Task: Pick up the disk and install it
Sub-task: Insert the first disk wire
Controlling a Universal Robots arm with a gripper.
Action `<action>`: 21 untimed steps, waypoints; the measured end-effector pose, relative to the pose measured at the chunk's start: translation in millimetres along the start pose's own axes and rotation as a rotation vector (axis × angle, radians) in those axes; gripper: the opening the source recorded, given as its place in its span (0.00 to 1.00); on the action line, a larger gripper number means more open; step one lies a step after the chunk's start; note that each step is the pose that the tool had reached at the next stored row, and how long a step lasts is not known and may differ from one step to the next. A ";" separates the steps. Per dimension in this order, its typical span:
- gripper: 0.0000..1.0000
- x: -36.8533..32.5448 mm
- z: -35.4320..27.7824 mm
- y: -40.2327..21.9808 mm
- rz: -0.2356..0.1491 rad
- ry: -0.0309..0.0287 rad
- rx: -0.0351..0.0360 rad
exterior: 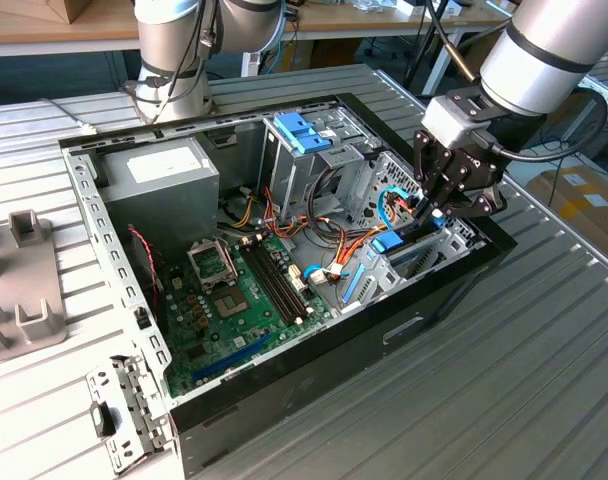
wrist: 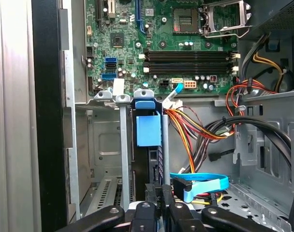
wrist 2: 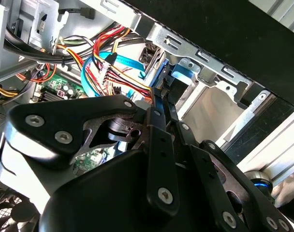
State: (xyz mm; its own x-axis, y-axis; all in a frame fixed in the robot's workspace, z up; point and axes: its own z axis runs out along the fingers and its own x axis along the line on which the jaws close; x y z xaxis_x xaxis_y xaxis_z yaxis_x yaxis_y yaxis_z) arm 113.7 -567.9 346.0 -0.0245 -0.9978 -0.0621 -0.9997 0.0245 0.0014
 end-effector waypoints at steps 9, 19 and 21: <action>0.16 -0.4 -5.4 -0.2 -0.001 0.0001 -0.0011; 0.16 0.1 -1.5 -1.3 -0.002 0.0002 -0.0060; 0.16 0.4 -1.0 -1.4 -0.007 0.0004 -0.0074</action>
State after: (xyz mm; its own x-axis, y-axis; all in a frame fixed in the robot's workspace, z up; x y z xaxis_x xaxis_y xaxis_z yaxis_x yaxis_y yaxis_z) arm 115.0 -568.4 347.0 -0.0176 -0.9979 -0.0617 -0.9998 0.0171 0.0084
